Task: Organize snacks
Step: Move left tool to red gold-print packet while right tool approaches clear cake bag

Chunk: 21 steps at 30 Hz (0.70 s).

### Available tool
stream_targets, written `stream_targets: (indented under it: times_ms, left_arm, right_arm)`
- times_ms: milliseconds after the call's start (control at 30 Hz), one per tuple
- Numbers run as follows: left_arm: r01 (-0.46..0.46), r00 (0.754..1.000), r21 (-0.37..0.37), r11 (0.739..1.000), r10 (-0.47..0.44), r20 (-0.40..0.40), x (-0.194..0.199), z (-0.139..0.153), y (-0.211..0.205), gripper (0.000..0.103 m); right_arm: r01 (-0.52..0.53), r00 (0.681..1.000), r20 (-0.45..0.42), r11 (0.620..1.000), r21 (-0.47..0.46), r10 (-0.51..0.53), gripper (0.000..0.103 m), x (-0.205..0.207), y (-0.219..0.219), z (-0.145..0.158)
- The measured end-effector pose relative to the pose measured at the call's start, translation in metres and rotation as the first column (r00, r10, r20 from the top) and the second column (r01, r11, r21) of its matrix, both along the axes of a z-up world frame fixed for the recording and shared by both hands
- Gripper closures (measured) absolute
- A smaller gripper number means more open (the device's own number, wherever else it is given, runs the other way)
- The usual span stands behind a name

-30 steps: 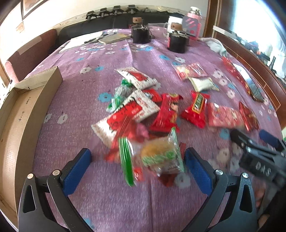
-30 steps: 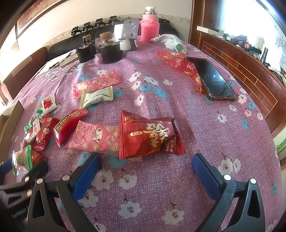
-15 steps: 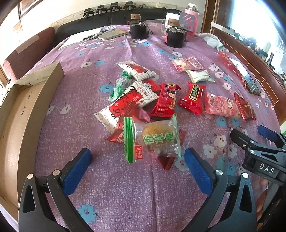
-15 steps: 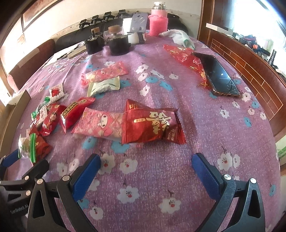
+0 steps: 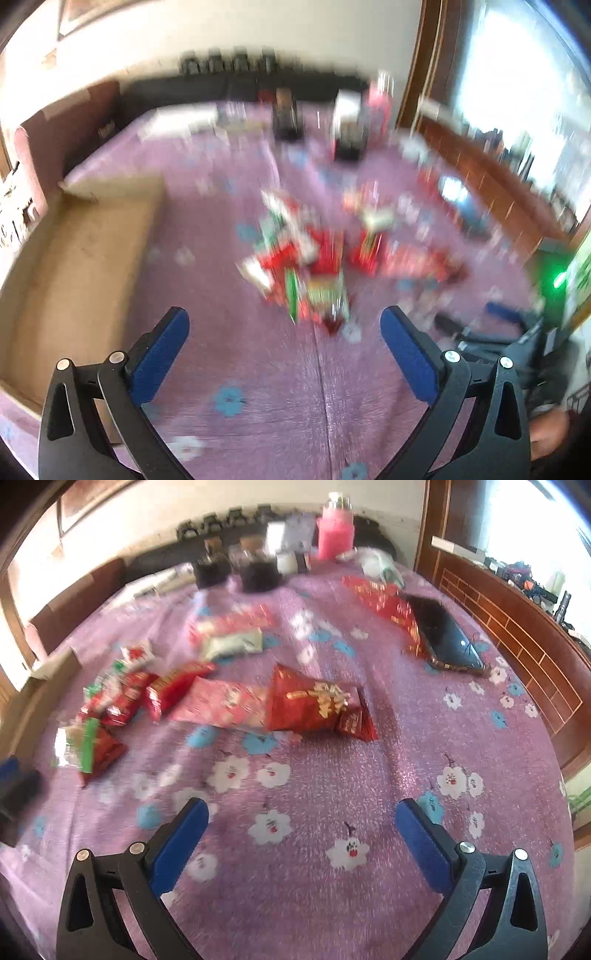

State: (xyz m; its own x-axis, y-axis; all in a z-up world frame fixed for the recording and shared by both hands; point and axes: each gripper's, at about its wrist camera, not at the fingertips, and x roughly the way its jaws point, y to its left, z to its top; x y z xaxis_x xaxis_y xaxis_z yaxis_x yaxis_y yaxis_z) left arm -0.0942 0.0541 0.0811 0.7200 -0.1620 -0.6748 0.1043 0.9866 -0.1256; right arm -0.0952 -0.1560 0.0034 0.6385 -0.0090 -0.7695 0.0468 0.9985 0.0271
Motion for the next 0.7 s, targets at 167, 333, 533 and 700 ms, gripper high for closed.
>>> stream_targets:
  times_ms: [167, 333, 533, 700]
  left_arm:
    - [-0.035, 0.99, -0.02, 0.999, 0.037, 0.134, -0.038, 0.062, 0.046, 0.0]
    - [-0.085, 0.954, -0.013, 0.996, 0.085, 0.289, -0.073, 0.122, 0.078, 0.0]
    - [-0.138, 0.917, 0.097, 0.986, 0.09, 0.389, -0.069, 0.193, 0.097, 0.0]
    - [-0.033, 0.938, 0.086, 0.996, 0.002, 0.346, -0.039, 0.223, 0.09, 0.0]
  right_arm:
    - [-0.051, 0.998, 0.058, 0.941, 0.334, 0.034, 0.001, -0.021, -0.016, 0.037]
    - [-0.044, 0.995, 0.092, 0.986, 0.16, 0.029, 0.0, -0.021, -0.006, 0.088]
    - [-0.096, 0.888, 0.452, 0.995, 0.005, 0.083, 0.0, -0.05, 0.013, 0.208]
    - [-0.142, 0.867, 0.486, 0.989, 0.029, 0.11, 0.0, -0.025, 0.018, 0.26]
